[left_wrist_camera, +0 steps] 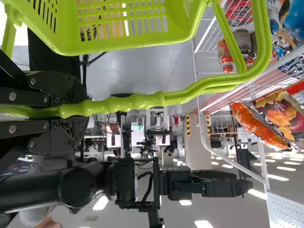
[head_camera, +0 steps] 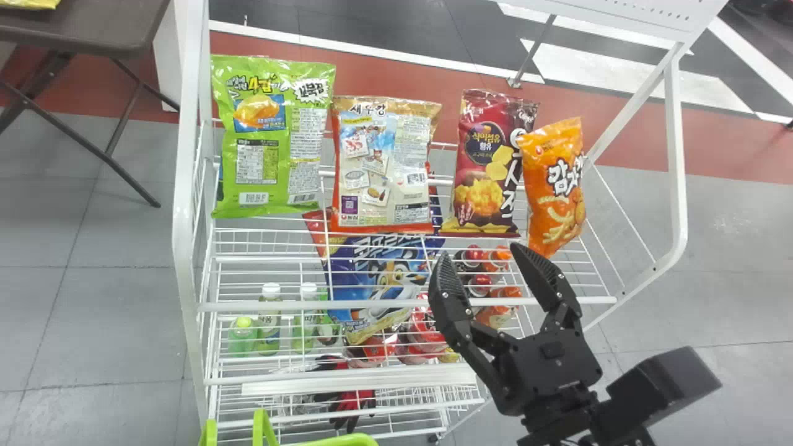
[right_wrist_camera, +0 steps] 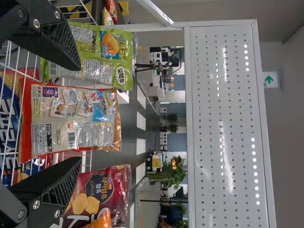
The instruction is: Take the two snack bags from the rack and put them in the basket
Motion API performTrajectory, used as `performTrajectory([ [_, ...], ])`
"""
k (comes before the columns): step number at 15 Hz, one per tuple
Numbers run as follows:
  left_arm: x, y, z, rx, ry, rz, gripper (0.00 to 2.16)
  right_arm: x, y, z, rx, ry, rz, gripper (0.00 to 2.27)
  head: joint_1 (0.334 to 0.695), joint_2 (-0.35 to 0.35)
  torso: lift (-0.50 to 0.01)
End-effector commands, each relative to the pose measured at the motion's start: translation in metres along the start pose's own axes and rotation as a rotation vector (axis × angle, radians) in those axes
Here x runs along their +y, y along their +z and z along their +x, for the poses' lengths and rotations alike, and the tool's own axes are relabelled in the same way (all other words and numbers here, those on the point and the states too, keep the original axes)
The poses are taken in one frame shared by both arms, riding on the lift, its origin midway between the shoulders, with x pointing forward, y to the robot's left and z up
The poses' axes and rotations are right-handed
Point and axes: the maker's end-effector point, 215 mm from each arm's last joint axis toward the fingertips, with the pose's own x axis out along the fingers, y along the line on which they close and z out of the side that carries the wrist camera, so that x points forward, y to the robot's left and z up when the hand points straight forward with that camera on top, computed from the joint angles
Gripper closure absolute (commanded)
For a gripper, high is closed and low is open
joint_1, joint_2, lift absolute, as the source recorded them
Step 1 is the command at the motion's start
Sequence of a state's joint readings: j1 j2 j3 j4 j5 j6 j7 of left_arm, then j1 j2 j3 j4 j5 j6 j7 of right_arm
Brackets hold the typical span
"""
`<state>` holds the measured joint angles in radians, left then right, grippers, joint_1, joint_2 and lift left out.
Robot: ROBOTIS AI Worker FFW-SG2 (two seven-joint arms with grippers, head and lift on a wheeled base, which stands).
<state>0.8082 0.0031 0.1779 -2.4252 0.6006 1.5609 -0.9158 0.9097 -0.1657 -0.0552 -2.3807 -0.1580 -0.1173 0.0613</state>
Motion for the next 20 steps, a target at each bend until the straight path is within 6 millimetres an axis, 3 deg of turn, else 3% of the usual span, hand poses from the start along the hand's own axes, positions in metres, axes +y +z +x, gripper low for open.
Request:
performTrajectory([
  [1,-0.001,-0.002,0.001,0.002,-0.004,-0.01,1.64,0.0,0.0,0.0,0.0,0.0,0.0,0.15,0.695,-0.35,-0.01],
  [5,-0.001,-0.002,0.001,0.002,-0.006,-0.011,1.64,0.0,-0.001,0.0,0.002,0.0,0.0,0.15,0.695,-0.35,-0.01],
  [9,-0.003,-0.006,0.006,0.017,-0.011,-0.01,1.64,-0.006,-0.014,0.015,0.015,-0.011,0.0,0.15,0.695,-0.35,-0.01],
  [12,-0.001,-0.009,0.013,0.035,-0.001,-0.004,1.64,-0.003,-0.028,0.047,0.061,-0.006,-0.013,0.15,0.695,-0.35,-0.01],
  [18,0.002,-0.008,0.016,0.042,0.007,0.001,1.63,0.012,-0.068,0.14,0.18,0.017,-0.076,0.15,0.695,-0.35,-0.01],
  [20,0.002,-0.007,0.016,0.042,0.007,0.003,1.63,0.01,-0.072,0.165,0.192,0.006,-0.072,0.15,0.695,-0.35,-0.01],
])
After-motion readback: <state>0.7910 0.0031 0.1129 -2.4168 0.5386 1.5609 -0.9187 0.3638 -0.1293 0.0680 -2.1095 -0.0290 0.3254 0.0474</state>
